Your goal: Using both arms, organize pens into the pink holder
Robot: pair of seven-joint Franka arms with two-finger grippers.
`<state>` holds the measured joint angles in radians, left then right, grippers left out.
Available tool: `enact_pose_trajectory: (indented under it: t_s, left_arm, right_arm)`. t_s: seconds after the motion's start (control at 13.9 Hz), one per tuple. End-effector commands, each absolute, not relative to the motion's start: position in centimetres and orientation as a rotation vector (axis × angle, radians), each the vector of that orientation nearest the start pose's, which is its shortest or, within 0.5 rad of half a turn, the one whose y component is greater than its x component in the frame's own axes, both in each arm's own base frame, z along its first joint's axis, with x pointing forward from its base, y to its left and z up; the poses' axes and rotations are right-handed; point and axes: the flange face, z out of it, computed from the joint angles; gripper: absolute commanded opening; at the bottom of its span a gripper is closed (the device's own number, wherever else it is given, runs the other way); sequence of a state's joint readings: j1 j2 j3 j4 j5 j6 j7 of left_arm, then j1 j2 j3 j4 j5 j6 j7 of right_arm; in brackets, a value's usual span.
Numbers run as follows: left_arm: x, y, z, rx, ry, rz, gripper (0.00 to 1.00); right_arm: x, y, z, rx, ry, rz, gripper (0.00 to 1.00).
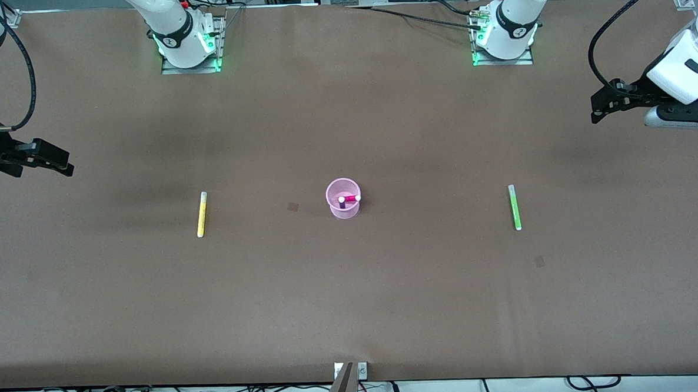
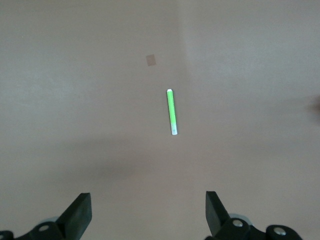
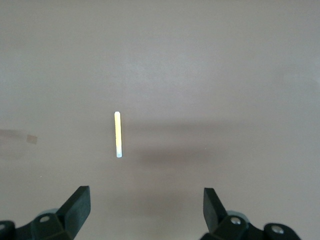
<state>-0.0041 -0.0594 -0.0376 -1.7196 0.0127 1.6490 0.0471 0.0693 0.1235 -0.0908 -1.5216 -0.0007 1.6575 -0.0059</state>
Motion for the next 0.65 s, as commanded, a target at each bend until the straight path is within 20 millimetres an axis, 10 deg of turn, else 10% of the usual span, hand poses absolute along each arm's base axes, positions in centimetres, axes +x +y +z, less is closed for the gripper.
enact_pose_trajectory:
  t_s: [0.0,0.58]
  left_arm:
    - [53.6,-2.1,59.7,-3.143,0.129,0.022,1.0]
    - [53.6,-2.1,59.7,-3.143,0.132,0.022,1.0]
  right_arm:
    - [60.1,-3.0,58.9,-3.131,0.085,-0.025,1.0]
    - [59.5,-2.2,57.4,-3.133,0.059,0.014,1.0]
